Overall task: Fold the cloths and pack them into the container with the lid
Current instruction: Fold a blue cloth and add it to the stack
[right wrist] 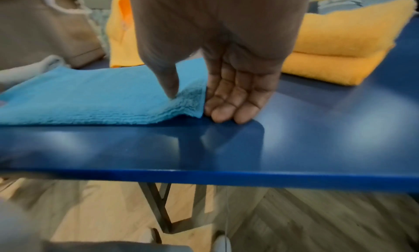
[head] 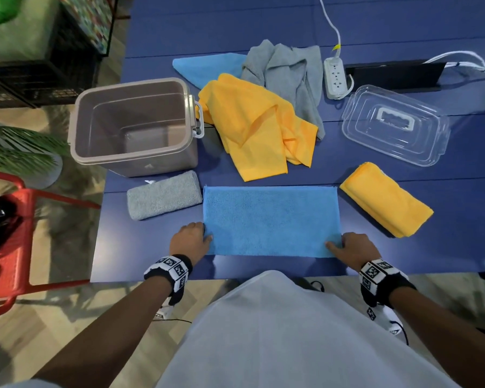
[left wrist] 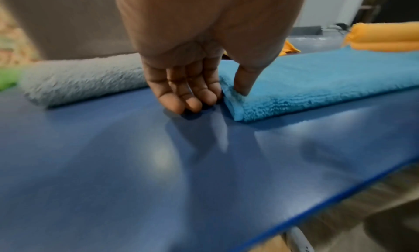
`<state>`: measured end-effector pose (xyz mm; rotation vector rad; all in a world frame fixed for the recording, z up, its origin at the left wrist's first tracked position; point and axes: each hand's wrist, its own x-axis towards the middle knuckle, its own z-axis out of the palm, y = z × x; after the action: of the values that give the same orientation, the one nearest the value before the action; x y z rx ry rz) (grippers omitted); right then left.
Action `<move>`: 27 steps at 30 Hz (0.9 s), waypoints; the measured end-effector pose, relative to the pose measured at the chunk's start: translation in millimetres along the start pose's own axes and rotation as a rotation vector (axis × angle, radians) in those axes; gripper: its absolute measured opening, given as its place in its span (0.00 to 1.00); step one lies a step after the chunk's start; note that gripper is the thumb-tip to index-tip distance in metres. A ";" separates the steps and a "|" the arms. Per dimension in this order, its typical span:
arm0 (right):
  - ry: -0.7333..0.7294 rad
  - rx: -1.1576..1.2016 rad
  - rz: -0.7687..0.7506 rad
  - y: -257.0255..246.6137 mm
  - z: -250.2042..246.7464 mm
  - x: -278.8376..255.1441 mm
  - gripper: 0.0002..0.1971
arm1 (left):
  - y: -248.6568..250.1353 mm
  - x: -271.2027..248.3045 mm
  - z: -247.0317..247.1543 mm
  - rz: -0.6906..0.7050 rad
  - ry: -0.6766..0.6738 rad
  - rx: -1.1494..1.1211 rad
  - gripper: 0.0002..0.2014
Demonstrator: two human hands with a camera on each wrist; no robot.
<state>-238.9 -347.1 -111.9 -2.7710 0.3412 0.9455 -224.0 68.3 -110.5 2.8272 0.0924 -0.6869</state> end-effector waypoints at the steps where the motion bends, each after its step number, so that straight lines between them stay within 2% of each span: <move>1: -0.011 -0.002 0.025 -2.7 1.1 0.8 0.23 | 2.7 1.5 -0.6 -0.007 -0.010 -0.009 0.13; 3: 0.069 0.135 0.075 -8.2 2.8 1.3 0.22 | 7.4 3.1 -2.2 -0.054 0.018 -0.113 0.12; 5: 0.179 0.318 0.127 -15.0 1.7 0.6 0.24 | 12.6 3.0 -3.7 -0.132 0.053 -0.208 0.17; 6: 0.180 0.371 0.146 -17.5 0.7 1.1 0.26 | 14.9 2.9 -4.4 -0.175 0.028 -0.223 0.20; 10: -0.064 0.396 0.176 -18.9 -5.0 3.6 0.25 | 21.9 1.8 -8.0 -0.237 -0.227 -0.193 0.18; 12: -0.104 0.460 0.155 -19.8 -12.8 4.4 0.23 | 24.1 2.0 -13.5 -0.255 -0.244 -0.264 0.17; 13: -0.080 0.520 0.136 -21.5 -17.7 4.0 0.23 | 24.8 2.1 -16.3 -0.264 -0.227 -0.328 0.15; 16: 0.103 0.556 -0.032 -34.3 -36.5 0.4 0.23 | 29.9 2.4 -28.9 -0.252 -0.154 -0.552 0.05; 19: 0.174 0.535 -0.317 -63.7 -55.9 -8.7 0.16 | 38.0 0.2 -41.4 -0.248 -0.086 -0.762 0.12; 21: 0.168 0.526 -0.459 -87.2 -66.1 -13.4 0.10 | 47.0 -2.6 -47.9 -0.162 -0.016 -0.812 0.16; 24: 0.098 0.584 -0.634 -125.2 -75.5 -19.6 0.06 | 65.0 -6.6 -55.9 0.021 0.094 -0.770 0.16; 27: -0.009 0.620 -0.732 -162.2 -76.9 -24.8 0.04 | 81.7 -10.0 -64.6 0.123 0.140 -0.801 0.16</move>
<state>-168.7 -208.1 -19.3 -2.0521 -0.3232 0.5339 -194.7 4.2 -33.2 2.0805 0.1707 -0.3153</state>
